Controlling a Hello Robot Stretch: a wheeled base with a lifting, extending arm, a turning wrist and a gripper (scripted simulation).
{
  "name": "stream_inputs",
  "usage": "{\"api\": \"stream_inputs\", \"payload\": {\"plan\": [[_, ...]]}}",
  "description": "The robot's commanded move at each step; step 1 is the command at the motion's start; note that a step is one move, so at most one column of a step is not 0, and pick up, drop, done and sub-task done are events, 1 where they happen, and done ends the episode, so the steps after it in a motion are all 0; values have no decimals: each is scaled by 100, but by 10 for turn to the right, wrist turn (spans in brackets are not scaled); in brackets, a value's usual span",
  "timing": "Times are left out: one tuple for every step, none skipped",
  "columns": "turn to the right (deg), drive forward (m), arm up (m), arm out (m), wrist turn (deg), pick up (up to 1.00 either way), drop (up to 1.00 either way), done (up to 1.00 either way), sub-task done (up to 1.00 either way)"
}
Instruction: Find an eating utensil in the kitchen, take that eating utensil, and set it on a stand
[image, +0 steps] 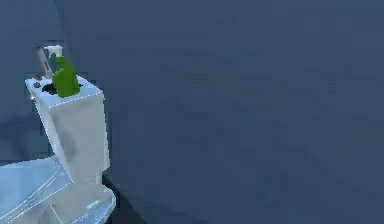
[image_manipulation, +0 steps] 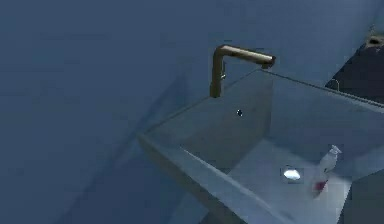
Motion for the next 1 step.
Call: {"api": "stream_inputs", "payload": {"plan": [[-450, 0, 0, 0, 0, 0, 0, 0, 0]]}}
